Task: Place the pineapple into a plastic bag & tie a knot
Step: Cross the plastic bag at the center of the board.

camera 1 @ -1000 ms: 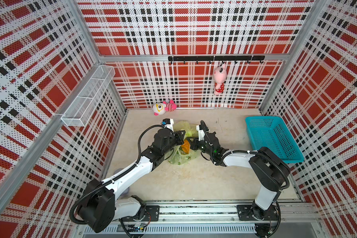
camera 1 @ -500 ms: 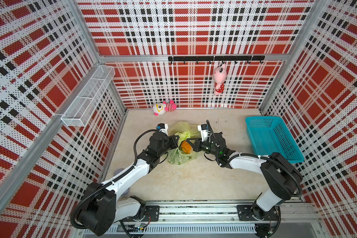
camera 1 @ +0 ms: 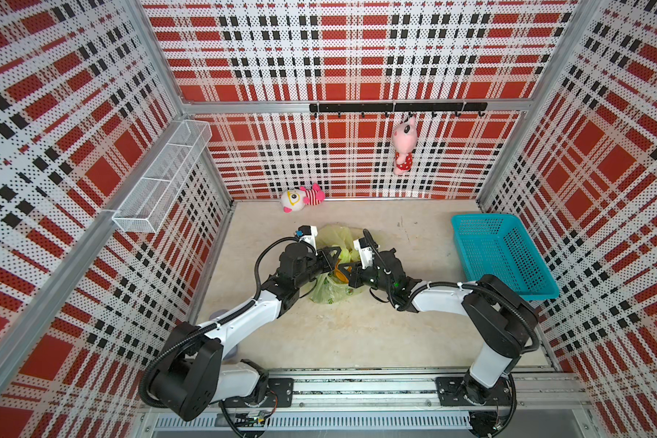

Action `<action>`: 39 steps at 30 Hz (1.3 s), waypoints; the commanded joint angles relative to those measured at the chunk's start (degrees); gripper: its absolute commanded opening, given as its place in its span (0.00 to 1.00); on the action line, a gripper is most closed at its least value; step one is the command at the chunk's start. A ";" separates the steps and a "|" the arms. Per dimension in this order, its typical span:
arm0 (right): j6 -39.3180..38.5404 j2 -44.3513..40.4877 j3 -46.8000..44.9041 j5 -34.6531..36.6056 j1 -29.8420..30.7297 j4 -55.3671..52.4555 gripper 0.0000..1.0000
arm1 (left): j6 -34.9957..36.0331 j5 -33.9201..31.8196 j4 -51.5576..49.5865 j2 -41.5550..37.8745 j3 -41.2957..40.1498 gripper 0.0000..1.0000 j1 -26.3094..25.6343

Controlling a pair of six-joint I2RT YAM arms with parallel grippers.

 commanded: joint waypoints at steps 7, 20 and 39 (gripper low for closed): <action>-0.78 7.58 4.60 8.90 -2.35 15.01 0.00 | -2.16 1.86 4.10 0.54 -0.42 0.00 0.33; 2.02 7.23 6.22 5.47 -6.52 24.69 0.00 | -3.62 1.91 4.27 0.58 -2.75 0.00 1.20; 2.57 14.56 9.16 9.92 -2.93 18.76 0.00 | -2.16 3.20 4.27 1.07 -0.84 0.00 1.53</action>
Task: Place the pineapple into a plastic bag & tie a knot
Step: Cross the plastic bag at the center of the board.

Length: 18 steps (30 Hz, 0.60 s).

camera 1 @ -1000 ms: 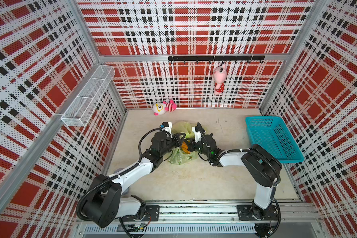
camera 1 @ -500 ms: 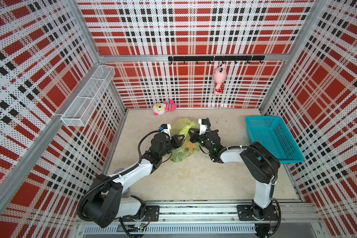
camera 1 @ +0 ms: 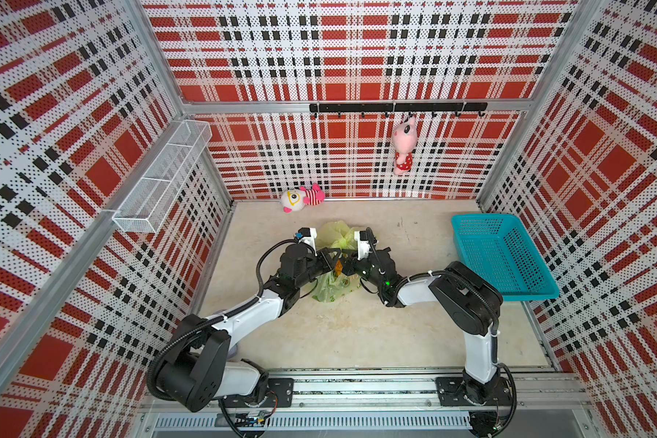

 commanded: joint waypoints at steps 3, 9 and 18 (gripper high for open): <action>-0.57 2.59 5.77 1.84 -2.30 2.02 0.00 | 0.14 1.18 1.04 -2.30 -0.78 0.00 0.34; -1.22 3.41 6.57 -4.54 -4.31 11.90 0.00 | -0.83 1.70 1.04 -2.68 -2.96 0.00 0.27; -2.22 3.59 4.25 -10.30 -4.89 12.20 0.00 | 3.62 1.87 -4.14 -4.76 -0.54 0.14 2.45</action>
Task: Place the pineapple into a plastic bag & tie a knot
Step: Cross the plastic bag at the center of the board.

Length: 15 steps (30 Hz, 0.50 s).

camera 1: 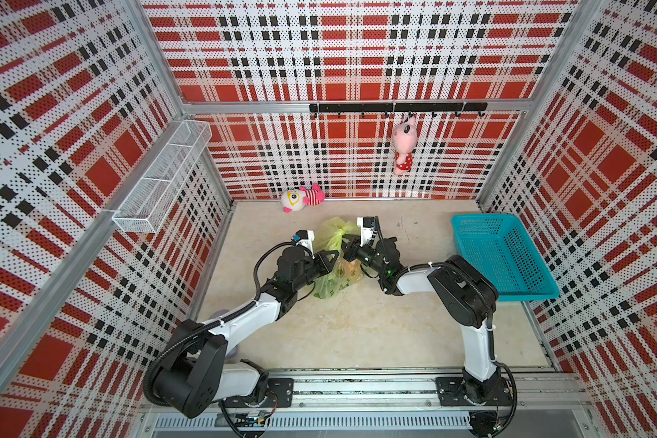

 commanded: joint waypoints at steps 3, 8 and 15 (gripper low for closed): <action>-1.16 1.14 -0.99 -1.05 -0.43 3.90 0.00 | 7.67 1.14 -8.97 -3.94 4.23 0.32 2.95; -1.66 1.73 -0.50 -0.77 -0.38 3.26 0.00 | 12.29 2.21 -13.35 -4.92 8.37 0.52 7.50; -2.25 2.34 0.12 0.01 -0.43 2.40 0.00 | 13.49 -2.80 -12.03 4.74 14.26 0.56 10.76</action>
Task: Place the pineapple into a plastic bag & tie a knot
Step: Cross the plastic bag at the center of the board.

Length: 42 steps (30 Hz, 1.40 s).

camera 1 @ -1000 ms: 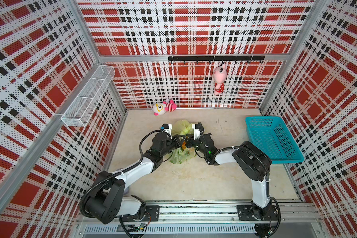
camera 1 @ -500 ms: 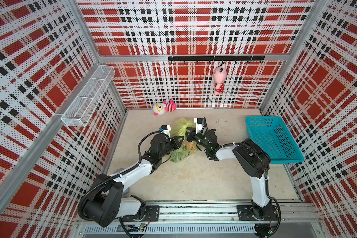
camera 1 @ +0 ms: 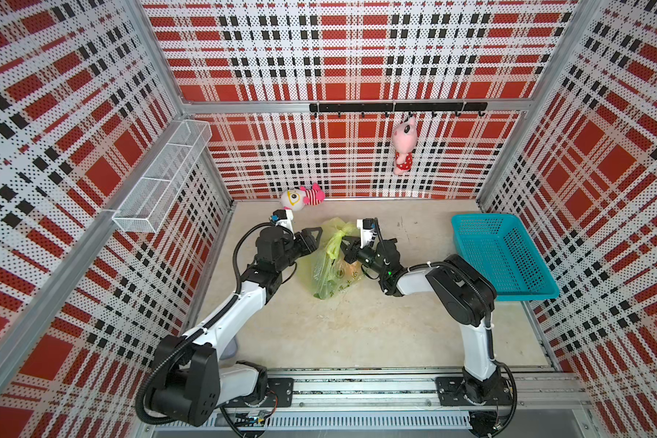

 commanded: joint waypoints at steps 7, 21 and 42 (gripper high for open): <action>-2.41 0.42 -0.59 5.79 -0.13 -1.32 0.00 | 4.00 -1.79 -0.06 17.69 9.66 0.50 -1.36; -6.50 1.47 4.39 13.35 -0.38 -6.68 0.00 | 6.12 7.77 0.85 23.33 8.48 0.25 -4.85; 11.49 2.90 4.59 -13.43 -3.71 13.76 0.00 | 2.70 11.01 10.47 8.76 -4.46 0.27 -3.99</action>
